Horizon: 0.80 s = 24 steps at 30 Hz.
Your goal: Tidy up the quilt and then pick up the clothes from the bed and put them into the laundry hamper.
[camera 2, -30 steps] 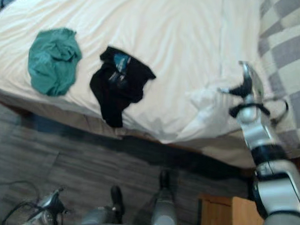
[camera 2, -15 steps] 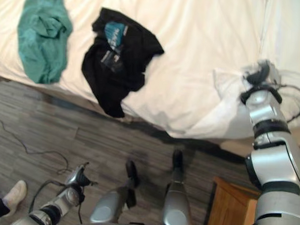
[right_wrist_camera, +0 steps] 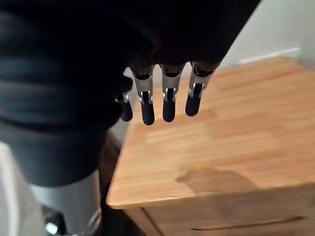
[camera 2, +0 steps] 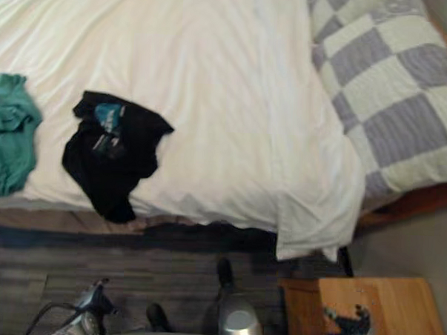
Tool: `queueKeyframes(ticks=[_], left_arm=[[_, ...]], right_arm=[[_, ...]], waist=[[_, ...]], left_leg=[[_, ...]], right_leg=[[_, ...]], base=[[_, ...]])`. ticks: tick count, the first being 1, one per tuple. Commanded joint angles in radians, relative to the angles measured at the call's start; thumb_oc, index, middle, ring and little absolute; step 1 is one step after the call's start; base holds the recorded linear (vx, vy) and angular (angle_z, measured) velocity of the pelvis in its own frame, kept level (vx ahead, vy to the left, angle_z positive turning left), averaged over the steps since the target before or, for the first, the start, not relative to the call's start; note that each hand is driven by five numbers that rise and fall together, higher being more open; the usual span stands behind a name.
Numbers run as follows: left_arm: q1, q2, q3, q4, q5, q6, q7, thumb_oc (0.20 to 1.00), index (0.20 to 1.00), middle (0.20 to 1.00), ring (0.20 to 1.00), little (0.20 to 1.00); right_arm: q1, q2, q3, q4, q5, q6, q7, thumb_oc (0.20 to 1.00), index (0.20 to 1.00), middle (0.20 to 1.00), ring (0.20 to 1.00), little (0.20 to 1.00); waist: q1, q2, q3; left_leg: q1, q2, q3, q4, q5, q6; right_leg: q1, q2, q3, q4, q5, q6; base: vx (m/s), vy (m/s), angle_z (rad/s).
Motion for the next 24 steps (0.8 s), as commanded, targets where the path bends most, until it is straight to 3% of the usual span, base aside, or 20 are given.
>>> queueKeyframes(ticks=[1, 2, 5, 6, 9, 10, 13, 17, 19, 20, 23, 24], left_arm=[[-0.025, 0.016, -0.040, 0.014, 0.035, -0.007, 0.013, 1.000, 1.000, 1.000, 1.000, 1.000], [-0.039, 0.013, -0.073, 0.016, 0.056, -0.012, 0.003, 1.000, 1.000, 1.000, 1.000, 1.000], [-0.066, 0.013, -0.095, 0.019, 0.062, -0.013, -0.006, 1.000, 1.000, 1.000, 1.000, 1.000], [-0.085, 0.022, -0.110, 0.021, 0.041, -0.012, -0.003, 1.000, 1.000, 1.000, 1.000, 1.000], [-0.101, 0.029, -0.123, 0.017, 0.028, -0.013, 0.003, 1.000, 1.000, 1.000, 1.000, 1.000], [-0.119, 0.034, -0.142, 0.011, 0.000, -0.016, 0.018, 1.000, 1.000, 1.000, 1.000, 1.000], [-0.140, 0.037, -0.154, 0.010, -0.029, -0.023, 0.031, 1.000, 1.000, 1.000, 1.000, 1.000], [-0.160, 0.034, -0.173, 0.004, -0.068, -0.024, 0.054, 1.000, 1.000, 1.000, 1.000, 1.000], [-0.174, 0.016, -0.164, 0.022, -0.076, -0.007, 0.067, 1.000, 1.000, 1.000, 1.000, 1.000], [-0.173, 0.017, -0.164, 0.022, -0.076, -0.007, 0.067, 1.000, 1.000, 1.000, 1.000, 1.000], [-0.157, -0.016, -0.133, 0.070, -0.048, 0.016, 0.071, 1.000, 1.000, 1.000, 1.000, 1.000], [-0.157, -0.015, -0.133, 0.070, -0.048, 0.016, 0.071, 1.000, 1.000, 1.000, 1.000, 1.000]], right_arm=[[-0.158, -0.171, -0.044, -0.097, -0.094, -0.022, -0.065, 1.000, 1.000, 1.000, 1.000, 1.000], [-0.218, -0.242, -0.057, -0.165, -0.114, -0.031, -0.094, 0.200, 0.200, 0.200, 0.200, 0.200], [-0.370, -0.372, -0.040, -0.250, -0.132, -0.045, -0.110, 0.200, 0.200, 0.200, 0.200, 0.200], [-0.556, -0.442, 0.035, -0.260, -0.121, -0.048, -0.121, 0.200, 0.200, 0.200, 0.200, 0.200], [-0.678, -0.460, 0.103, -0.210, -0.107, -0.044, -0.131, 0.200, 0.200, 0.200, 0.200, 0.200], [-0.792, -0.466, 0.164, -0.088, -0.061, -0.038, -0.135, 0.200, 0.200, 0.200, 0.200, 0.200], [-0.892, -0.459, 0.212, 0.062, -0.002, -0.042, -0.135, 0.200, 0.200, 0.200, 0.200, 0.200], [-0.954, -0.405, 0.225, 0.273, 0.081, -0.031, -0.145, 0.200, 0.200, 0.200, 0.200, 0.200], [-0.847, -0.265, 0.192, 0.421, 0.153, -0.021, -0.104, 0.200, 0.200, 0.200, 0.200, 0.200], [-0.846, -0.264, 0.192, 0.420, 0.153, -0.021, -0.105, 0.200, 0.200, 0.200, 0.200, 0.200], [-0.601, -0.090, 0.139, 0.474, 0.165, -0.013, -0.064, 0.200, 0.200, 0.200, 0.200, 0.200], [-0.599, -0.089, 0.139, 0.472, 0.165, -0.013, -0.065, 0.200, 0.200, 0.200, 0.200, 0.200]], waist=[[0.035, 0.016, 0.011], [0.040, 0.012, 0.021], [0.062, 0.014, 0.041], [0.096, 0.033, 0.074], [0.111, 0.049, 0.092], [0.129, 0.068, 0.118], [0.131, 0.086, 0.137], [0.138, 0.115, 0.170], [0.136, 0.125, 0.187], [0.138, 0.125, 0.184], [0.113, 0.112, 0.172], [0.114, 0.112, 0.170]], left_leg=[[0.002, 0.047, -0.052, 0.003, -0.042, -0.025], [0.003, 0.042, -0.048, 0.003, -0.043, -0.022], [-0.008, 0.036, -0.052, 0.005, -0.038, -0.021], [-0.044, 0.027, -0.074, 0.014, -0.030, -0.022], [-0.081, 0.022, -0.083, 0.023, -0.019, -0.024], [-0.118, 0.015, -0.094, 0.040, -0.012, -0.026], [-0.160, 0.014, -0.104, 0.063, -0.009, -0.029], [-0.217, 0.014, -0.115, 0.115, -0.012, -0.031], [-0.240, 0.020, -0.131, 0.160, -0.030, -0.027], [-0.243, 0.021, -0.130, 0.159, -0.027, -0.027], [-0.204, 0.016, -0.126, 0.137, -0.039, -0.021], [-0.205, 0.017, -0.125, 0.136, -0.036, -0.021]], right_leg=[[-0.002, -0.035, 0.013, 0.115, -0.197, 0.094], [-0.011, -0.036, 0.023, 0.123, -0.195, 0.099], [-0.034, -0.040, 0.031, 0.133, -0.193, 0.100], [-0.061, -0.050, 0.026, 0.147, -0.198, 0.097], [-0.092, -0.054, 0.024, 0.155, -0.192, 0.091], [-0.121, -0.058, 0.018, 0.174, -0.193, 0.088], [-0.156, -0.060, 0.012, 0.199, -0.197, 0.088], [-0.201, -0.061, 0.005, 0.253, -0.220, 0.083], [-0.221, -0.064, -0.007, 0.299, -0.243, 0.079], [-0.223, -0.063, -0.006, 0.296, -0.239, 0.078], [-0.183, -0.063, -0.020, 0.268, -0.235, 0.079], [-0.184, -0.062, -0.019, 0.264, -0.230, 0.078]], base=[[-0.05, 0.057, -0.09], [-0.09, 0.053, -0.14], [-0.11, 0.000, -0.21], [-0.13, -0.041, 0.17], [-0.12, -0.037, 0.23], [-0.13, -0.044, 0.56], [-0.07, -0.031, 0.38], [-0.06, -0.023, 0.18], [-0.03, -0.034, -0.02], [0.00, -0.001, 0.05], [0.05, 0.053, 0.17], [0.08, 0.067, 0.18]])
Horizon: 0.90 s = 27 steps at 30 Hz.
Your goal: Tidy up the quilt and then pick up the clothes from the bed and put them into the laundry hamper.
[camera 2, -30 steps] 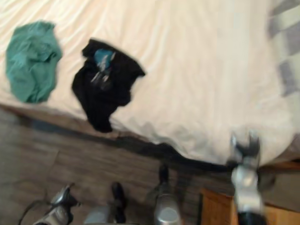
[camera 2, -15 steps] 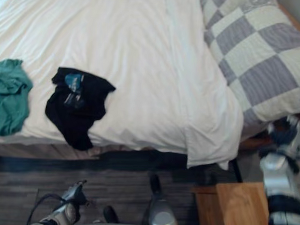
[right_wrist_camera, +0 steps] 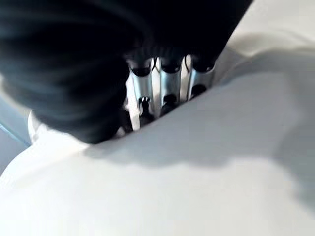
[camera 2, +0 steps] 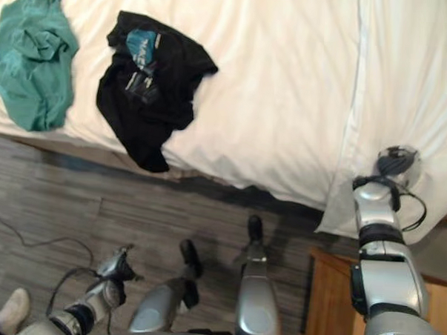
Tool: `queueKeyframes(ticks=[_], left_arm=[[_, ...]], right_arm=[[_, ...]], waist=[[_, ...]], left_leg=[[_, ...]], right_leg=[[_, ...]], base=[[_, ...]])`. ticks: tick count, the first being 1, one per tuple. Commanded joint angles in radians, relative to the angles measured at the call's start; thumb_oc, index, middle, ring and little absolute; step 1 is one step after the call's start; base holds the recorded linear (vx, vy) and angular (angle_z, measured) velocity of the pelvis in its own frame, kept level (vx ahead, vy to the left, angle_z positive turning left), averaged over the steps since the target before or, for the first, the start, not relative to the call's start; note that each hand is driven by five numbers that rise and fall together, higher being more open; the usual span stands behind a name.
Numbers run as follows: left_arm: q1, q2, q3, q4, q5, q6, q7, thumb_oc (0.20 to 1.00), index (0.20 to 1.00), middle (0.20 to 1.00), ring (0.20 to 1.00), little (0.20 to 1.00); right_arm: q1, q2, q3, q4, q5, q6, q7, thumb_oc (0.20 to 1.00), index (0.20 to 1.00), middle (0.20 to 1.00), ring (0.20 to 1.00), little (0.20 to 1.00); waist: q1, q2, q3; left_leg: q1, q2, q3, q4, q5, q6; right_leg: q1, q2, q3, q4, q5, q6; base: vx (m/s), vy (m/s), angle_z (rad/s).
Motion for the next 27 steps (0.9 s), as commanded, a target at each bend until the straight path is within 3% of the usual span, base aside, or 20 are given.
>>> queueKeyframes(ticks=[1, 5, 8, 10, 12, 15, 16, 18, 20, 22, 23, 24, 25, 26, 27], left_arm=[[0.006, -0.019, 0.042, 0.083, 0.015, 0.025, 0.026, 1.000, 1.000, 1.000, 1.000, 1.000], [0.047, -0.022, 0.044, 0.096, 0.086, 0.033, 0.012, 1.000, 1.000, 1.000, 1.000, 1.000], [0.059, -0.014, 0.038, 0.093, 0.127, 0.027, -0.009, 1.000, 1.000, 1.000, 1.000, 1.000], [0.052, -0.006, 0.036, 0.089, 0.131, 0.026, -0.016, 1.000, 1.000, 1.000, 1.000, 1.000], [0.036, 0.006, 0.041, 0.081, 0.120, 0.021, -0.028, 1.000, 1.000, 1.000, 1.000, 1.000], [0.027, 0.017, 0.043, 0.077, 0.114, 0.020, -0.043, 1.000, 1.000, 1.000, 1.000, 1.000], [0.032, 0.025, 0.057, 0.076, 0.106, 0.021, -0.042, 1.000, 1.000, 1.000, 1.000, 1.000], [0.051, 0.022, 0.074, 0.066, 0.104, 0.008, -0.041, 1.000, 1.000, 1.000, 1.000, 1.000], [0.057, 0.007, 0.102, 0.034, 0.041, -0.013, -0.027, 1.000, 1.000, 1.000, 1.000, 1.000], [0.040, -0.003, 0.127, -0.007, -0.048, -0.041, -0.016, 1.000, 1.000, 1.000, 1.000, 1.000], [0.040, -0.006, 0.133, -0.014, -0.067, -0.045, -0.019, 1.000, 1.000, 1.000, 1.000, 1.000], [0.043, -0.011, 0.136, -0.015, -0.076, -0.049, -0.015, 1.000, 1.000, 1.000, 1.000, 1.000], [0.062, -0.021, 0.147, 0.003, -0.082, -0.043, -0.008, 1.000, 1.000, 1.000, 1.000, 1.000], [0.069, -0.025, 0.156, 0.015, -0.093, -0.040, -0.001, 1.000, 1.000, 1.000, 1.000, 1.000], [0.070, -0.026, 0.156, 0.015, -0.093, -0.040, -0.001, 1.000, 1.000, 1.000, 1.000, 1.000]], right_arm=[[0.328, 0.204, 0.049, 0.206, 0.059, 0.115, 0.114, 0.200, 0.200, 0.200, 0.200, 0.200], [0.552, 0.306, 0.061, 0.252, -0.033, 0.135, 0.196, 0.200, 0.200, 0.200, 0.200, 0.200], [0.631, 0.356, 0.115, 0.265, -0.117, 0.150, 0.256, 0.200, 0.200, 0.200, 0.200, 0.200], [0.645, 0.374, 0.145, 0.248, -0.141, 0.151, 0.276, 1.000, 1.000, 1.000, 1.000, 1.000], [0.629, 0.382, 0.186, 0.210, -0.168, 0.146, 0.302, 1.000, 1.000, 1.000, 1.000, 1.000], [0.614, 0.387, 0.215, 0.172, -0.172, 0.131, 0.312, 1.000, 1.000, 1.000, 1.000, 1.000], [0.610, 0.386, 0.230, 0.154, -0.179, 0.122, 0.312, 1.000, 1.000, 1.000, 1.000, 1.000], [0.599, 0.387, 0.252, 0.136, -0.191, 0.118, 0.316, 1.000, 1.000, 1.000, 1.000, 1.000], [0.569, 0.364, 0.284, 0.112, -0.208, 0.113, 0.327, 1.000, 1.000, 1.000, 1.000, 1.000], [0.534, 0.330, 0.311, 0.110, -0.226, 0.112, 0.330, 1.000, 1.000, 1.000, 1.000, 1.000], [0.529, 0.322, 0.315, 0.122, -0.233, 0.115, 0.331, 1.000, 1.000, 1.000, 1.000, 1.000], [0.528, 0.319, 0.311, 0.135, -0.235, 0.118, 0.335, 1.000, 1.000, 1.000, 1.000, 1.000], [0.531, 0.318, 0.288, 0.140, -0.211, 0.116, 0.346, 1.000, 1.000, 1.000, 1.000, 1.000], [0.535, 0.318, 0.282, 0.140, -0.203, 0.115, 0.349, 1.000, 1.000, 1.000, 1.000, 1.000], [0.536, 0.318, 0.283, 0.140, -0.202, 0.115, 0.349, 1.000, 1.000, 1.000, 1.000, 1.000]], waist=[[-0.031, 0.004, -0.024], [-0.059, -0.023, -0.087], [-0.071, -0.054, -0.121], [-0.079, -0.069, -0.123], [-0.080, -0.086, -0.115], [-0.078, -0.074, -0.123], [-0.070, -0.075, -0.133], [-0.045, -0.081, -0.150], [-0.011, -0.088, -0.131], [0.023, -0.100, -0.099], [0.026, -0.094, -0.101], [0.026, -0.090, -0.110], [0.022, -0.086, -0.136], [0.021, -0.085, -0.146], [0.022, -0.085, -0.146]], left_leg=[[-0.004, 0.040, -0.034, 0.113, -0.127, -0.048], [0.083, 0.014, -0.026, 0.023, -0.127, -0.034], [0.127, 0.002, -0.020, -0.006, -0.138, -0.020], [0.142, 0.000, -0.018, -0.006, -0.148, -0.015], [0.158, 0.003, -0.015, -0.006, -0.152, -0.011], [0.152, 0.021, 0.000, -0.006, -0.141, -0.009], [0.154, 0.009, 0.004, -0.006, -0.153, -0.004], [0.169, -0.016, -0.002, -0.006, -0.162, -0.001], [0.079, -0.027, -0.018, 0.181, -0.174, -0.019], [-0.061, 0.009, -0.032, 0.369, -0.108, -0.093], [-0.081, 0.030, -0.041, 0.375, -0.080, -0.117], [-0.076, 0.059, -0.031, 0.357, -0.077, -0.122], [-0.032, 0.113, -0.028, 0.260, -0.095, -0.111], [-0.008, 0.139, -0.033, 0.211, -0.078, -0.112], [-0.003, 0.138, -0.032, 0.206, -0.075, -0.112]], right_leg=[[0.005, -0.044, 0.005, 0.165, -0.241, 0.089], [0.082, -0.063, -0.002, 0.080, -0.197, 0.112], [0.097, -0.072, 0.003, 0.096, -0.179, 0.136], [0.088, -0.073, 0.010, 0.147, -0.157, 0.156], [0.071, -0.071, 0.003, 0.218, -0.133, 0.169], [0.052, -0.011, -0.046, 0.314, -0.202, 0.137], [0.107, 0.012, -0.082, 0.264, -0.251, 0.112], [0.190, 0.000, -0.125, 0.149, -0.281, 0.090], [0.244, -0.015, -0.104, 0.048, -0.273, 0.066], [0.268, -0.048, -0.136, -0.009, -0.264, 0.040], [0.272, -0.058, -0.157, -0.030, -0.260, 0.044], [0.276, -0.077, -0.172, -0.045, -0.253, 0.056], [0.274, -0.110, -0.176, -0.055, -0.242, 0.082], [0.271, -0.126, -0.171, -0.055, -0.234, 0.093], [0.273, -0.127, -0.170, -0.056, -0.235, 0.093]], base=[[0.07, 0.054, 0.08], [0.12, 0.127, 0.06], [0.05, 0.159, -0.03], [-0.02, 0.108, -0.10], [-0.09, 0.073, -0.20], [-0.09, 0.061, -0.41], [0.04, 0.014, -0.18], [0.08, -0.059, -0.22], [-0.06, -0.085, -0.06], [-0.17, 0.007, 0.27], [-0.07, 0.156, 0.31], [0.07, 0.344, 0.57], [0.14, 0.430, 0.67], [0.13, 0.337, 0.54], [0.14, 0.456, 0.24]])
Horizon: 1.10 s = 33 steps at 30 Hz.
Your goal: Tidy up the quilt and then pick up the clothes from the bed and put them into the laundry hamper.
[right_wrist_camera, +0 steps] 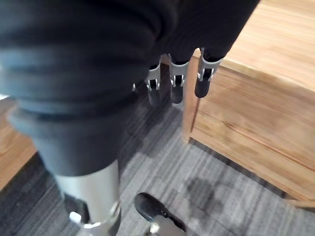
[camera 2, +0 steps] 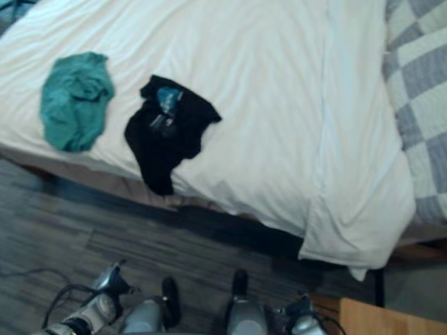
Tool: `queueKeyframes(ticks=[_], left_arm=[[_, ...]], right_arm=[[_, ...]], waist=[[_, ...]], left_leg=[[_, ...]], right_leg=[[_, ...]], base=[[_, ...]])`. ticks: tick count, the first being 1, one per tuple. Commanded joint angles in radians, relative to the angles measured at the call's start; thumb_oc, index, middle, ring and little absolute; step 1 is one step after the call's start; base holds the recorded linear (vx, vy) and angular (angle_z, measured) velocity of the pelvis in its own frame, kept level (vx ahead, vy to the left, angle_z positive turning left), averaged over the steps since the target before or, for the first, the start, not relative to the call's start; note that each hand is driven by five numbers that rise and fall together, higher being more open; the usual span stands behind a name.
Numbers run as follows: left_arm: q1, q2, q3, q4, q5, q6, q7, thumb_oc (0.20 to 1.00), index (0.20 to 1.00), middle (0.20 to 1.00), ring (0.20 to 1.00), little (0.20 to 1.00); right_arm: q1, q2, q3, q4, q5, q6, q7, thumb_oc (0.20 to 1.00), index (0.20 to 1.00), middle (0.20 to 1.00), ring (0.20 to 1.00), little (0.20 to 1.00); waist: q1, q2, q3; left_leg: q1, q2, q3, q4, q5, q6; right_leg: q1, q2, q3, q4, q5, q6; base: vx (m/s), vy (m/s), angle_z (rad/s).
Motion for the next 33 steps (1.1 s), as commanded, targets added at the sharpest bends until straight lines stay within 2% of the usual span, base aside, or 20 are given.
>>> queueKeyframes(ticks=[1, 6, 8, 9, 12, 13, 14, 15, 16, 18, 19, 20, 22, 23, 26, 27, 29, 30, 31, 33], left_arm=[[-0.029, 0.000, 0.038, 0.025, -0.058, -0.006, 0.034, 1.000, 1.000, 1.000, 1.000, 1.000], [-0.026, 0.008, -0.027, 0.046, 0.038, 0.003, 0.007, 1.000, 1.000, 1.000, 1.000, 1.000], [-0.031, 0.022, -0.048, 0.041, 0.076, 0.005, -0.003, 1.000, 1.000, 1.000, 1.000, 1.000], [-0.034, 0.030, -0.053, 0.043, 0.084, 0.008, -0.009, 1.000, 1.000, 1.000, 1.000, 1.000], [-0.050, 0.068, -0.055, 0.034, 0.094, 0.016, -0.028, 1.000, 1.000, 1.000, 1.000, 1.000], [-0.061, 0.096, -0.065, 0.028, 0.110, 0.019, -0.048, 1.000, 1.000, 1.000, 1.000, 1.000], [-0.061, 0.096, -0.065, 0.028, 0.110, 0.019, -0.049, 1.000, 1.000, 1.000, 1.000, 1.000], [-0.064, 0.103, -0.067, 0.029, 0.117, 0.023, -0.058, 1.000, 1.000, 1.000, 1.000, 1.000], [-0.069, 0.114, -0.068, 0.034, 0.128, 0.032, -0.068, 1.000, 1.000, 1.000, 1.000, 1.000], [-0.069, 0.117, -0.064, 0.048, 0.142, 0.040, -0.076, 1.000, 1.000, 1.000, 1.000, 1.000], [-0.052, 0.106, -0.036, 0.081, 0.168, 0.088, -0.077, 1.000, 1.000, 1.000, 1.000, 1.000], [-0.051, 0.104, -0.033, 0.080, 0.170, 0.090, -0.077, 1.000, 1.000, 1.000, 1.000, 1.000], [-0.044, 0.076, -0.022, 0.067, 0.118, 0.040, -0.060, 1.000, 1.000, 1.000, 1.000, 1.000], [-0.056, 0.054, -0.009, 0.032, 0.049, 0.021, -0.039, 1.000, 1.000, 1.000, 1.000, 1.000], [-0.084, 0.060, -0.023, 0.011, 0.033, 0.030, 0.000, 1.000, 1.000, 1.000, 1.000, 1.000], [-0.091, 0.052, -0.027, -0.013, 0.005, 0.013, 0.008, 1.000, 1.000, 1.000, 1.000, 1.000], [-0.088, 0.042, -0.034, -0.020, 0.005, 0.009, 0.004, 1.000, 1.000, 1.000, 1.000, 1.000], [-0.094, 0.036, -0.038, -0.018, 0.010, 0.001, 0.005, 1.000, 1.000, 1.000, 1.000, 1.000], [-0.103, 0.030, -0.065, -0.028, 0.029, -0.010, 0.006, 1.000, 1.000, 1.000, 1.000, 1.000], [-0.110, 0.026, -0.076, -0.023, 0.035, -0.015, 0.008, 1.000, 1.000, 1.000, 1.000, 1.000]], right_arm=[[0.013, 0.001, -0.009, 0.005, 0.001, -0.001, 0.013, 1.000, 1.000, 1.000, 1.000, 1.000], [0.067, -0.004, -0.042, 0.055, -0.021, 0.003, 0.035, 1.000, 1.000, 1.000, 1.000, 1.000], [0.083, -0.005, -0.053, 0.066, -0.033, 0.006, 0.041, 1.000, 1.000, 1.000, 1.000, 1.000], [0.085, -0.002, -0.054, 0.066, -0.042, 0.007, 0.043, 1.000, 1.000, 1.000, 1.000, 1.000], [0.092, 0.028, -0.053, 0.051, -0.030, 0.023, 0.046, 1.000, 1.000, 1.000, 1.000, 1.000], [0.081, 0.042, -0.041, 0.030, -0.018, 0.010, 0.046, 1.000, 1.000, 1.000, 1.000, 1.000], [0.081, 0.042, -0.041, 0.030, -0.018, 0.010, 0.046, 1.000, 1.000, 1.000, 1.000, 1.000], [0.078, 0.048, -0.031, 0.023, -0.015, 0.006, 0.047, 1.000, 1.000, 1.000, 1.000, 1.000], [0.074, 0.057, -0.014, 0.014, -0.010, 0.001, 0.045, 1.000, 1.000, 1.000, 1.000, 1.000], [0.067, 0.058, 0.012, 0.013, -0.020, -0.005, 0.043, 1.000, 1.000, 1.000, 1.000, 1.000], [0.059, 0.040, 0.044, 0.024, -0.055, 0.007, 0.045, 1.000, 1.000, 1.000, 1.000, 1.000], [0.058, 0.038, 0.046, 0.024, -0.056, 0.008, 0.045, 1.000, 1.000, 1.000, 1.000, 1.000], [0.068, 0.026, 0.040, 0.003, -0.037, -0.003, 0.047, 1.000, 1.000, 1.000, 1.000, 1.000], [0.043, 0.011, 0.053, -0.005, -0.031, -0.002, 0.038, 1.000, 1.000, 1.000, 1.000, 1.000], [0.018, 0.004, 0.055, 0.018, -0.025, 0.004, 0.016, 1.000, 1.000, 1.000, 1.000, 1.000], [0.011, 0.003, 0.037, 0.027, -0.009, 0.005, 0.006, 1.000, 1.000, 1.000, 1.000, 1.000], [0.008, 0.002, 0.034, 0.020, -0.007, 0.004, 0.008, 1.000, 1.000, 1.000, 1.000, 1.000], [-0.004, -0.001, 0.035, 0.004, -0.012, -0.001, 0.011, 1.000, 1.000, 1.000, 1.000, 1.000], [-0.025, -0.007, 0.064, -0.034, -0.037, -0.009, 0.017, 1.000, 1.000, 1.000, 1.000, 1.000], [-0.038, -0.011, 0.076, -0.040, -0.047, -0.015, 0.016, 1.000, 1.000, 1.000, 1.000, 1.000]], waist=[[-0.014, -0.001, 0.006], [-0.042, 0.013, -0.045], [-0.043, 0.012, -0.058], [-0.043, 0.000, -0.051], [-0.048, -0.037, -0.033], [-0.067, -0.040, -0.022], [-0.066, -0.040, -0.022], [-0.079, -0.039, -0.016], [-0.099, -0.043, -0.006], [-0.109, -0.050, 0.009], [-0.127, -0.048, 0.026], [-0.130, -0.046, 0.028], [-0.118, -0.052, 0.028], [-0.086, -0.056, 0.062], [-0.058, -0.082, 0.100], [-0.068, -0.063, 0.079], [-0.075, -0.040, 0.065], [-0.078, -0.035, 0.048], [-0.064, -0.007, 0.017], [-0.056, -0.002, 0.005]], left_leg=[[0.024, 0.110, -0.045, -0.072, -0.012, -0.024], [0.027, 0.213, 0.016, -0.169, 0.069, -0.073], [0.028, 0.196, 0.019, -0.169, 0.051, -0.072], [0.030, 0.169, 0.021, -0.169, 0.046, -0.066], [0.063, 0.092, 0.063, -0.169, -0.011, -0.008], [0.084, 0.078, 0.103, -0.169, -0.035, 0.014], [0.085, 0.078, 0.105, -0.169, -0.036, 0.013], [0.096, 0.073, 0.116, -0.169, -0.048, 0.019], [0.113, 0.056, 0.126, -0.169, -0.062, 0.027], [0.147, 0.007, 0.133, -0.169, -0.098, 0.041], [0.212, -0.077, 0.097, -0.135, -0.210, 0.068], [0.212, -0.075, 0.095, -0.127, -0.218, 0.069], [0.171, -0.101, 0.067, 0.088, -0.289, 0.070], [0.036, -0.040, 0.063, 0.427, -0.214, -0.007], [-0.121, 0.006, 0.011, 0.658, -0.161, -0.032], [-0.089, 0.073, 0.017, 0.511, -0.172, -0.011], [-0.019, 0.105, 0.022, 0.370, -0.205, -0.010], [0.016, 0.102, 0.036, 0.221, -0.167, 0.001], [0.080, 0.114, -0.045, -0.028, -0.104, -0.014], [0.098, 0.112, -0.106, -0.067, -0.103, -0.018]], right_leg=[[0.082, -0.139, 0.044, -0.078, -0.086, 0.173], [0.135, -0.224, 0.004, -0.075, -0.083, 0.224], [0.155, -0.253, -0.003, -0.057, -0.065, 0.233], [0.156, -0.285, 0.001, -0.030, 0.008, 0.233], [0.076, -0.338, 0.000, 0.114, 0.086, 0.212], [0.013, -0.244, 0.000, 0.207, 0.032, 0.188], [0.011, -0.244, 0.002, 0.211, 0.029, 0.187], [-0.015, -0.170, 0.005, 0.232, -0.021, 0.176], [-0.044, -0.069, 0.004, 0.221, -0.067, 0.165], [-0.047, 0.023, -0.018, 0.164, -0.091, 0.158], [-0.093, 0.097, -0.016, 0.125, -0.106, 0.152], [-0.089, 0.097, -0.017, 0.126, -0.109, 0.154], [-0.031, 0.072, -0.055, 0.074, -0.155, 0.077], [0.010, 0.070, -0.043, 0.056, -0.164, 0.036], [0.022, 0.053, -0.035, 0.038, -0.140, 0.011], [0.029, 0.033, -0.016, 0.009, -0.131, 0.048], [0.042, 0.020, 0.011, -0.008, -0.137, 0.080], [0.026, -0.011, 0.033, -0.027, -0.106, 0.100], [0.015, -0.047, 0.088, -0.052, -0.086, 0.136], [0.010, -0.060, 0.121, -0.069, -0.073, 0.147]], base=[[0.15, 0.511, 0.07], [0.22, 0.555, 0.28], [0.23, 0.505, 0.43], [0.11, 0.406, 0.21], [0.15, 0.558, 0.00], [0.12, 0.452, 0.07], [0.15, 0.461, -0.27], [0.14, 0.306, -0.37], [0.19, 0.372, -0.32], [0.35, 0.388, -0.16], [0.42, 0.381, -0.13], [0.38, 0.327, -0.17], [0.24, 0.148, 0.23], [0.22, 0.099, 0.68], [0.01, 0.198, -0.01], [0.12, 0.303, -0.66], [0.20, 0.508, -0.71], [0.26, 0.974, -0.72], [0.12, 0.731, -0.76], [0.12, 0.548, -0.93]])
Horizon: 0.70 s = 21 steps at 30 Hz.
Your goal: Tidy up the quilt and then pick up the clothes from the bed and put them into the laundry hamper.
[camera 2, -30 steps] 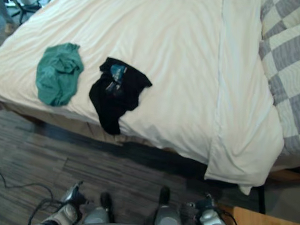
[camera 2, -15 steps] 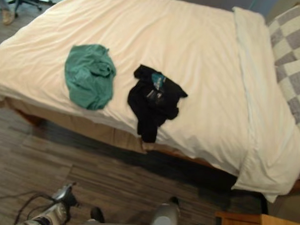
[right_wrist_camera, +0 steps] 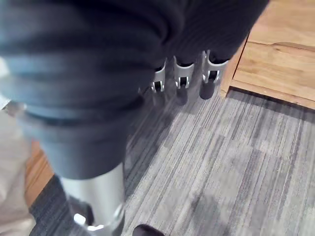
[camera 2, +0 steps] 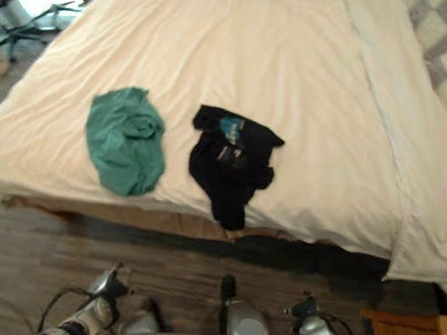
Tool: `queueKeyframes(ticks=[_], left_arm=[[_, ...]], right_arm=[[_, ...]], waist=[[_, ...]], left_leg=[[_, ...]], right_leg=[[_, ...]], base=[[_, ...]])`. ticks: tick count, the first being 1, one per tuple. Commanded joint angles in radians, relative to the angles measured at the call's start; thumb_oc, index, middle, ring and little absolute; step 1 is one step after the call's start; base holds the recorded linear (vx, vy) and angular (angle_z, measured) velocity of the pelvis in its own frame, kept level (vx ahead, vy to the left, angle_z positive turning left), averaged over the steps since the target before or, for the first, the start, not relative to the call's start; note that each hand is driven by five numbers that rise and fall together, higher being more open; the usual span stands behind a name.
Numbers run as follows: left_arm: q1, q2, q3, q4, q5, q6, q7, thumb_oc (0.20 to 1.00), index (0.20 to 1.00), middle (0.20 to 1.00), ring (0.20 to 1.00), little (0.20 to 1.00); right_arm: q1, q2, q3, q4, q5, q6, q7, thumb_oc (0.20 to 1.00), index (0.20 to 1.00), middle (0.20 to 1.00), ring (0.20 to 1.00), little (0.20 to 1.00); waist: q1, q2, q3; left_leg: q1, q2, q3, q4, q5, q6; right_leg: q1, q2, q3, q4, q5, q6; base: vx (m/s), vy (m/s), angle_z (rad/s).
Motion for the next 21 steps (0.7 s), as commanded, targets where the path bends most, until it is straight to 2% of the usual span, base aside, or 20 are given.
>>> queueKeyframes(ticks=[1, 2, 3, 4, 5, 6, 7, 8, 9, 12, 13, 15, 17, 18, 20, 21], left_arm=[[-0.084, -0.016, -0.031, 0.002, 0.026, -0.032, 0.012, 1.000, 1.000, 1.000, 1.000, 1.000], [-0.097, -0.031, -0.062, 0.007, 0.050, -0.031, 0.000, 1.000, 1.000, 1.000, 1.000, 1.000], [-0.097, -0.031, -0.062, 0.007, 0.050, -0.031, 0.000, 1.000, 1.000, 1.000, 1.000, 1.000], [-0.097, -0.028, -0.069, 0.000, 0.058, -0.031, -0.004, 1.000, 1.000, 1.000, 1.000, 1.000], [-0.116, -0.009, -0.066, -0.009, 0.070, -0.027, -0.006, 1.000, 1.000, 1.000, 1.000, 1.000], [-0.116, -0.009, -0.065, -0.009, 0.070, -0.027, -0.006, 1.000, 1.000, 1.000, 1.000, 1.000], [-0.120, -0.001, -0.064, -0.013, 0.074, -0.027, -0.004, 1.000, 1.000, 1.000, 1.000, 1.000], [-0.117, 0.005, -0.060, -0.019, 0.075, -0.028, -0.004, 1.000, 1.000, 1.000, 1.000, 1.000], [-0.112, 0.011, -0.052, -0.011, 0.075, -0.025, -0.005, 1.000, 1.000, 1.000, 1.000, 1.000], [-0.074, 0.028, -0.007, 0.034, 0.062, -0.006, -0.008, 1.000, 1.000, 1.000, 1.000, 1.000], [-0.055, 0.035, 0.017, 0.058, 0.053, -0.003, -0.007, 1.000, 1.000, 1.000, 1.000, 1.000], [-0.028, 0.043, 0.058, 0.091, 0.043, 0.006, -0.003, 1.000, 1.000, 1.000, 1.000, 1.000], [0.025, 0.086, 0.176, 0.112, -0.027, 0.004, 0.047, 1.000, 1.000, 1.000, 1.000, 1.000], [0.025, 0.086, 0.176, 0.112, -0.027, 0.004, 0.047, 1.000, 1.000, 1.000, 1.000, 1.000], [0.070, 0.127, 0.267, 0.084, -0.096, -0.012, 0.089, 1.000, 1.000, 1.000, 1.000, 1.000], [0.070, 0.127, 0.267, 0.084, -0.096, -0.012, 0.089, 1.000, 1.000, 1.000, 1.000, 1.000]], right_arm=[[-0.033, 0.022, 0.074, -0.035, -0.035, -0.012, -0.007, 1.000, 1.000, 1.000, 1.000, 1.000], [-0.036, 0.034, 0.074, -0.043, -0.075, -0.002, 0.000, 1.000, 1.000, 1.000, 1.000, 1.000], [-0.035, 0.034, 0.074, -0.043, -0.075, -0.002, 0.000, 1.000, 1.000, 1.000, 1.000, 1.000], [-0.043, 0.046, 0.088, -0.062, -0.087, -0.004, 0.005, 1.000, 1.000, 1.000, 1.000, 1.000], [-0.072, 0.079, 0.128, -0.090, -0.102, -0.003, 0.018, 1.000, 1.000, 1.000, 1.000, 1.000], [-0.073, 0.079, 0.128, -0.090, -0.102, -0.003, 0.018, 1.000, 1.000, 1.000, 1.000, 1.000], [-0.083, 0.090, 0.146, -0.102, -0.112, -0.006, 0.020, 1.000, 1.000, 1.000, 1.000, 1.000], [-0.089, 0.095, 0.163, -0.114, -0.123, -0.011, 0.022, 1.000, 1.000, 1.000, 1.000, 1.000], [-0.089, 0.103, 0.182, -0.118, -0.139, -0.017, 0.029, 1.000, 1.000, 1.000, 1.000, 1.000], [-0.069, 0.100, 0.166, -0.093, -0.113, -0.012, 0.032, 1.000, 1.000, 1.000, 1.000, 1.000], [-0.059, 0.093, 0.145, -0.077, -0.092, -0.009, 0.028, 1.000, 1.000, 1.000, 1.000, 1.000], [-0.041, 0.085, 0.096, -0.049, -0.055, 0.001, 0.021, 1.000, 1.000, 1.000, 1.000, 1.000], [-0.006, 0.055, -0.031, 0.002, 0.056, -0.001, -0.026, 1.000, 1.000, 1.000, 1.000, 1.000], [-0.006, 0.056, -0.031, 0.002, 0.056, -0.001, -0.026, 1.000, 1.000, 1.000, 1.000, 1.000], [0.029, 0.024, -0.134, -0.042, 0.162, -0.017, -0.045, 1.000, 1.000, 1.000, 1.000, 1.000], [0.029, 0.025, -0.134, -0.043, 0.162, -0.017, -0.045, 1.000, 1.000, 1.000, 1.000, 1.000]], waist=[[0.017, -0.029, -0.002], [-0.001, -0.023, -0.025], [0.000, -0.024, -0.024], [0.000, -0.032, -0.028], [0.012, -0.053, -0.020], [0.013, -0.055, -0.022], [0.023, -0.050, -0.018], [0.029, -0.044, -0.016], [0.032, -0.043, -0.014], [0.042, -0.040, -0.012], [0.050, -0.042, -0.015], [0.057, -0.047, -0.026], [0.057, -0.049, -0.044], [0.057, -0.049, -0.046], [0.054, -0.052, -0.050], [0.054, -0.053, -0.053]], left_leg=[[0.037, -0.030, -0.148, -0.005, -0.032, -0.017], [0.061, -0.059, -0.128, -0.027, -0.061, -0.018], [0.065, -0.061, -0.126, -0.030, -0.061, -0.017], [0.085, -0.090, -0.114, -0.051, -0.070, -0.004], [0.124, -0.133, -0.071, -0.096, -0.074, 0.019], [0.121, -0.135, -0.070, -0.098, -0.071, 0.020], [0.123, -0.146, -0.047, -0.101, -0.072, 0.032], [0.129, -0.150, -0.028, -0.109, -0.075, 0.037], [0.128, -0.161, -0.026, -0.114, -0.072, 0.045], [0.111, -0.203, -0.074, -0.114, -0.064, 0.074], [0.114, -0.217, -0.080, -0.114, -0.068, 0.080], [0.110, -0.230, -0.089, -0.114, -0.069, 0.086], [0.110, -0.228, -0.077, -0.114, -0.072, 0.084], [0.106, -0.229, -0.076, -0.114, -0.070, 0.084], [0.115, -0.229, -0.066, -0.114, -0.071, 0.081], [0.112, -0.230, -0.066, -0.114, -0.069, 0.081]], right_leg=[[0.052, -0.232, 0.017, -0.132, -0.026, 0.234], [0.058, -0.278, 0.010, -0.117, -0.006, 0.257], [0.059, -0.280, 0.011, -0.118, -0.006, 0.258], [0.047, -0.307, 0.016, -0.108, 0.022, 0.279], [0.008, -0.338, -0.013, -0.093, 0.109, 0.290], [0.004, -0.340, -0.010, -0.094, 0.111, 0.291], [-0.014, -0.348, -0.065, -0.079, 0.102, 0.280], [-0.011, -0.347, -0.109, -0.062, 0.078, 0.271], [-0.006, -0.321, -0.112, -0.030, 0.052, 0.262], [0.017, -0.198, -0.028, 0.021, -0.024, 0.241], [0.049, -0.182, -0.023, 0.015, -0.049, 0.230], [0.062, -0.191, -0.026, -0.004, -0.041, 0.226], [0.081, -0.204, -0.010, -0.058, -0.013, 0.236], [0.078, -0.204, -0.009, -0.059, -0.011, 0.236], [0.097, -0.218, -0.015, -0.080, 0.003, 0.242], [0.094, -0.219, -0.015, -0.081, 0.005, 0.241]], base=[[0.16, 0.731, -1.10], [0.12, 0.536, -0.69], [0.12, 0.523, -0.48], [-0.02, 0.492, -0.27], [-0.02, 0.490, -0.25], [-0.10, 0.420, -0.34], [-0.08, 0.230, -0.49], [-0.10, 0.341, -0.64], [-0.06, 0.310, -0.65], [-0.04, 0.250, 0.04], [0.00, 0.138, 0.23], [0.03, 0.051, 0.46], [0.04, -0.011, 0.34], [0.02, -0.025, 0.09], [0.02, -0.017, -0.10], [0.02, -0.018, -0.07]])
